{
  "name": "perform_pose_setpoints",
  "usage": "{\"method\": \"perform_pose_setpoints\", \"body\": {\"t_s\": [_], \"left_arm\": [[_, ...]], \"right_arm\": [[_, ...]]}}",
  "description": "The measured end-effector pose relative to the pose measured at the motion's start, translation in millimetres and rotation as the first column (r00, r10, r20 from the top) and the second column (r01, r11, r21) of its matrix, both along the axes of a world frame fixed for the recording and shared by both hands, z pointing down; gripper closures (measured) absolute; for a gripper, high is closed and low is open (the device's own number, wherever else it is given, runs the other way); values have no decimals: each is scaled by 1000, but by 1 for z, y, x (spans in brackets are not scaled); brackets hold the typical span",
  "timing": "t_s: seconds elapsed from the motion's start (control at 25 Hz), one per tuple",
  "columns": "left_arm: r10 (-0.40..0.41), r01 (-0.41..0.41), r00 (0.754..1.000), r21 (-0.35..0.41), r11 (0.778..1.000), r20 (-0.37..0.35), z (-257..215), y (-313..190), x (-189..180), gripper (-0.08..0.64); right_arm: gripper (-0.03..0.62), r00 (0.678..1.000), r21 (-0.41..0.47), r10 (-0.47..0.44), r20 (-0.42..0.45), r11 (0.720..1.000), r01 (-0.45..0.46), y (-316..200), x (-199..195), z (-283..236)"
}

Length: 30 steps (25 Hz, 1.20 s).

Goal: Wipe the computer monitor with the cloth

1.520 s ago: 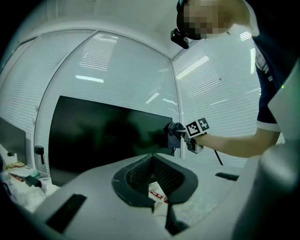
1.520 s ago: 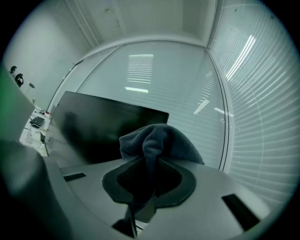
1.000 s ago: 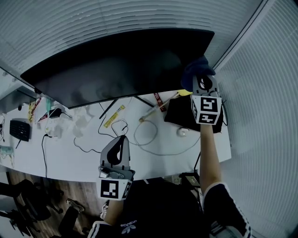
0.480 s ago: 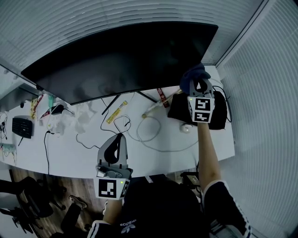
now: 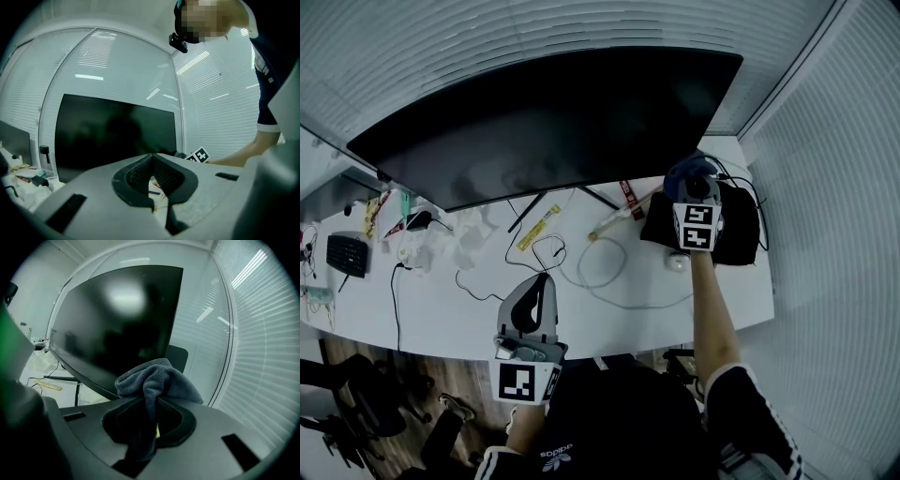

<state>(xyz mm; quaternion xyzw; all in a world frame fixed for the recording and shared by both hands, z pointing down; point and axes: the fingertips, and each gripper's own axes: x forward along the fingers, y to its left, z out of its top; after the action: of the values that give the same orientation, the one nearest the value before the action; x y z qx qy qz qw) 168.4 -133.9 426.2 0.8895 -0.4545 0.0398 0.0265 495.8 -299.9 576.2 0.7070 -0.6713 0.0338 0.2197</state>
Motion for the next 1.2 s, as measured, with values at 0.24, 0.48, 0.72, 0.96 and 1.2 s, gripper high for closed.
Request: {"method": "perform_pose_setpoints", "body": {"t_s": [0.24,0.48,0.72,0.96,1.2], "left_arm": [[-2,2,1000,7,1000,-13,2,-2,-7,555],[8,-8,1000,-7,1000,-25,4,-7,-27,555],[11,-11,1000,7,1000,-23,-3,-21,-63,555],[11,-11,1000,15,1000,-22,-8,-33,-102,555],[17,-16,1000,16,1000,-24,-7,-39,-136,555]], "right_arm": [[545,998,8,55,5,998,-55,1,0,2],[545,994,13,109,25,994,-109,0,-17,3],[545,991,8,123,45,992,-124,-4,-55,5],[545,990,7,128,58,992,-129,-9,-98,4],[545,990,5,127,70,992,-127,-14,-139,4]]}}
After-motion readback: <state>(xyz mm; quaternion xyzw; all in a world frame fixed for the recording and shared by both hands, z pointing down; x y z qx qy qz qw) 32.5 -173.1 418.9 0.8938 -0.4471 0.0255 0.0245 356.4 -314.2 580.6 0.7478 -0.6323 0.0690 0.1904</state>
